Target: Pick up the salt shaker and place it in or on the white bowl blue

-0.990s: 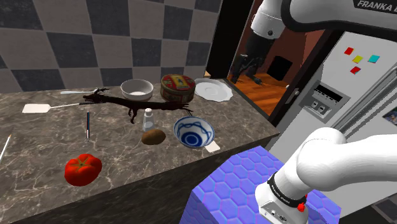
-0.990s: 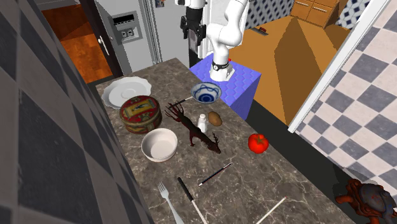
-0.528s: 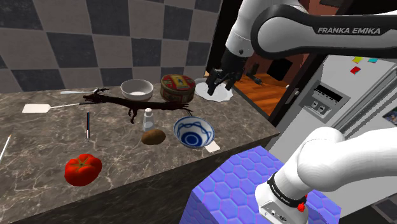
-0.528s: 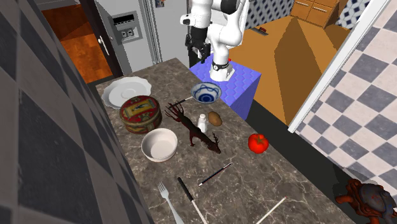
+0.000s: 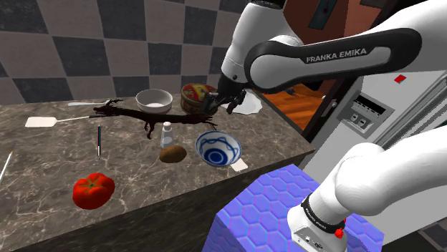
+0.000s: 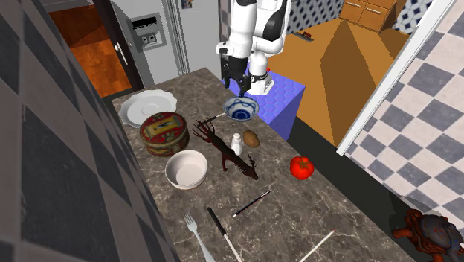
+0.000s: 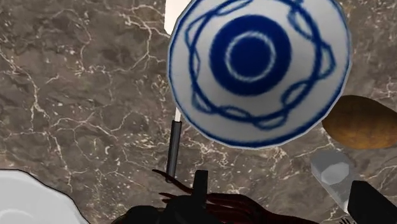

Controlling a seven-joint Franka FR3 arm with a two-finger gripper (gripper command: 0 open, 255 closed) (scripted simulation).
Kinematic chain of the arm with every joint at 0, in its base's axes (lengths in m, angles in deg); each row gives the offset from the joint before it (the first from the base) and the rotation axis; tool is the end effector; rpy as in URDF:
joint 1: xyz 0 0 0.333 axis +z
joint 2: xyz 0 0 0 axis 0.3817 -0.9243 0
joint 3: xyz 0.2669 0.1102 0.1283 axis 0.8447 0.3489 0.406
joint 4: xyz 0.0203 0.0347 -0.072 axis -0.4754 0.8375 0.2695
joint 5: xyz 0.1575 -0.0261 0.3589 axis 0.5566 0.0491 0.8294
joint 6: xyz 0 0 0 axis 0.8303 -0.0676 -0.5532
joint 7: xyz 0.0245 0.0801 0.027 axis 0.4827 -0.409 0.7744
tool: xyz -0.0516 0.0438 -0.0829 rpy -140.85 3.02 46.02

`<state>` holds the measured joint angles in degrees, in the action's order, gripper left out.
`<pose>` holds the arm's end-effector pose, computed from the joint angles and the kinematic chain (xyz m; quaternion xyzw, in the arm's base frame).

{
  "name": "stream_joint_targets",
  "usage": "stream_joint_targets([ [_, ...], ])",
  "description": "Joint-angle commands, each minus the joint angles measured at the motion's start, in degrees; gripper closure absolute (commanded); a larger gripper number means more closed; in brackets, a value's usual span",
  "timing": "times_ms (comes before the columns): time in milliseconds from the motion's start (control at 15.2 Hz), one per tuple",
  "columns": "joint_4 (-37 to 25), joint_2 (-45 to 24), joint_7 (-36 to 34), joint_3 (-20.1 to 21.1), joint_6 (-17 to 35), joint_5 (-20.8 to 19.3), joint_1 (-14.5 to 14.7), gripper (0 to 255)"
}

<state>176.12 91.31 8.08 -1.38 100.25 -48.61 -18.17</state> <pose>0.4012 0.1535 0.4618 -0.9927 0.0776 -0.0917 0.0107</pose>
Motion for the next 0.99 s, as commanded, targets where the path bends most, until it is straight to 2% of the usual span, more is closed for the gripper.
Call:
stream_joint_targets([
  [0,-1.51,-4.27,-2.67,1.82,3.66,-0.42,-0.27,0],
  [264,-4.63,-12.48,-8.54,5.26,10.14,-2.87,-0.99,0],
  [528,-9.16,-21.33,-15.83,8.06,15.40,-8.06,-1.62,0],
  [726,-13.50,-28.25,-22.15,9.13,18.27,-13.62,-1.34,0],
  [924,-14.21,-30.61,-23.88,8.76,19.76,-15.68,-0.93,0],
])
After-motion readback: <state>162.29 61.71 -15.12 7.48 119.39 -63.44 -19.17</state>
